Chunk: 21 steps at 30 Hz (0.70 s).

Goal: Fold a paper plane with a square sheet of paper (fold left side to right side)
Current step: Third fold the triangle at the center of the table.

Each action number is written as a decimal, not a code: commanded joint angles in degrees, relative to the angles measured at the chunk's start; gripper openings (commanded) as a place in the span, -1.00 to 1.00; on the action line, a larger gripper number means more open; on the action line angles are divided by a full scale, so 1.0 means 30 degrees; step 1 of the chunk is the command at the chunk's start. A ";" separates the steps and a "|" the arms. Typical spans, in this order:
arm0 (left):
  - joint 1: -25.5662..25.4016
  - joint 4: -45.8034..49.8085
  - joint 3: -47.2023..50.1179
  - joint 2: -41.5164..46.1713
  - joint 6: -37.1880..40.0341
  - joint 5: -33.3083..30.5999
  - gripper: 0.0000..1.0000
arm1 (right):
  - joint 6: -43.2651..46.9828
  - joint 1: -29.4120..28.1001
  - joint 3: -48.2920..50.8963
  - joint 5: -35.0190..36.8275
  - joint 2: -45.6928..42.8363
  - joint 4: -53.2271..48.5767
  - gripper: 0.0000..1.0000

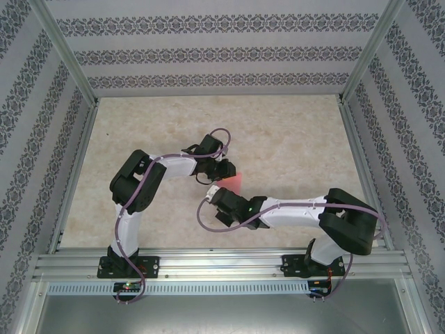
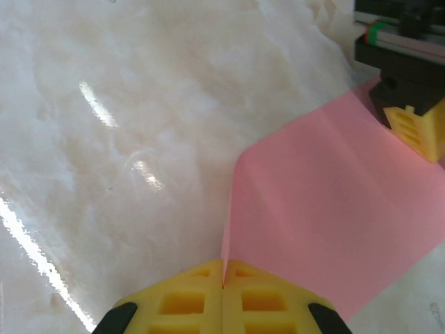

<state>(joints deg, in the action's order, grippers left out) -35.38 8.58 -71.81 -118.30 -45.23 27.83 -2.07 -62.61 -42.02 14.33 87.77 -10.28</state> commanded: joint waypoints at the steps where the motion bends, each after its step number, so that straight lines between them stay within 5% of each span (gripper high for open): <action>1: -0.0352 0.0956 0.0181 -0.1106 0.0575 -0.0540 -0.51 | -0.1518 0.1014 0.0504 -0.2586 -0.0985 0.0396 -1.00; 14: -0.0397 0.1235 0.0031 -0.1150 0.0750 -0.0676 -0.54 | -0.4003 0.6179 0.2572 -0.9769 -0.2479 0.1613 -1.00; 21: -0.0456 0.1104 0.0029 -0.1286 0.0692 -0.0672 -0.55 | -0.4665 0.7360 0.2786 -1.1034 -0.2117 0.1709 -1.00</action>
<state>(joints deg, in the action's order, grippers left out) -35.46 8.64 -72.25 -118.67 -44.93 27.83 -14.33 -41.06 -34.37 -15.20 81.43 -6.83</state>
